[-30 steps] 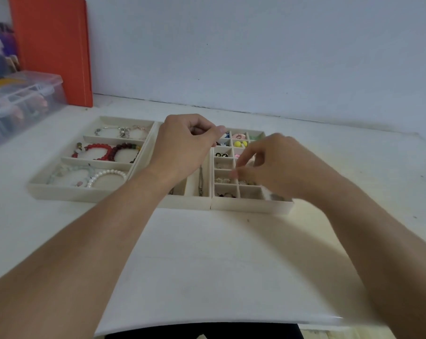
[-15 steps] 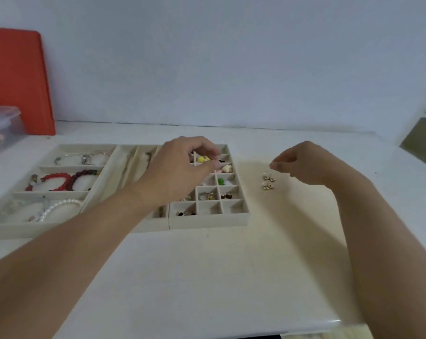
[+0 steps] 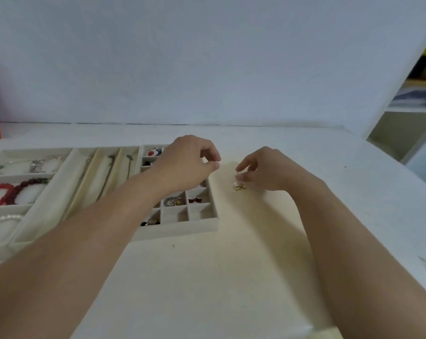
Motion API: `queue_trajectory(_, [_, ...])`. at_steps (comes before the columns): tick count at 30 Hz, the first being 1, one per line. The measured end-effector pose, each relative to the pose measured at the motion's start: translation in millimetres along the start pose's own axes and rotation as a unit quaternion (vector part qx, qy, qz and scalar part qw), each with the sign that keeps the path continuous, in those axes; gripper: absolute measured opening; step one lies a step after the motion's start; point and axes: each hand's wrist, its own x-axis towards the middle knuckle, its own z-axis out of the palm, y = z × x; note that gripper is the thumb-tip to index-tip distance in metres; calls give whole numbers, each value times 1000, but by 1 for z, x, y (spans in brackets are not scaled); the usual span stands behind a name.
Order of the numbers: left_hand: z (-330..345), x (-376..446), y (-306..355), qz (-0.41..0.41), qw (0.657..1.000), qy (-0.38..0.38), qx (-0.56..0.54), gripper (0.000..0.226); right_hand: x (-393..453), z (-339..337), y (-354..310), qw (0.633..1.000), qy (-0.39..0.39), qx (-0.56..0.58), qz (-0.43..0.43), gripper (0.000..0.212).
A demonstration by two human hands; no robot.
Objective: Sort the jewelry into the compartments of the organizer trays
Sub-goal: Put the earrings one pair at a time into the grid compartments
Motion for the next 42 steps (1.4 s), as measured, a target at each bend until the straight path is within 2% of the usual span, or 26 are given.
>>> queue_trajectory(6, [-8,2,-9,-4,1000,-7,-11,7,5,14,0,999,39,21,27,5])
queue_trajectory(10, [-9,2,-11,-7,999,-13,-50,7,1,12,-6,998,44,52,10,2])
queue_trajectory(14, [-9,0,-14,-7,996,-13,-87,7,-3,9,-11,988,69,137,-21,5])
queue_trajectory(16, [-10,0,-15,-13,994,-11,-107,8,-7,6,-16,973,79,215,-26,7])
queue_trajectory(20, [-12,-2,-12,-27,991,-11,-132,12,-12,1,-25,937,10,348,-45,14])
queue_trajectory(25, [-14,-6,-8,-42,981,-43,-187,12,-14,1,-29,926,-26,370,-68,20])
queue_trajectory(35, [-17,-6,-5,-60,969,-19,-239,11,-16,2,-32,919,-5,390,-61,16])
queue_trajectory(42, [-18,-9,-7,-66,968,-2,-244,8,-16,2,-33,893,-22,446,-54,17])
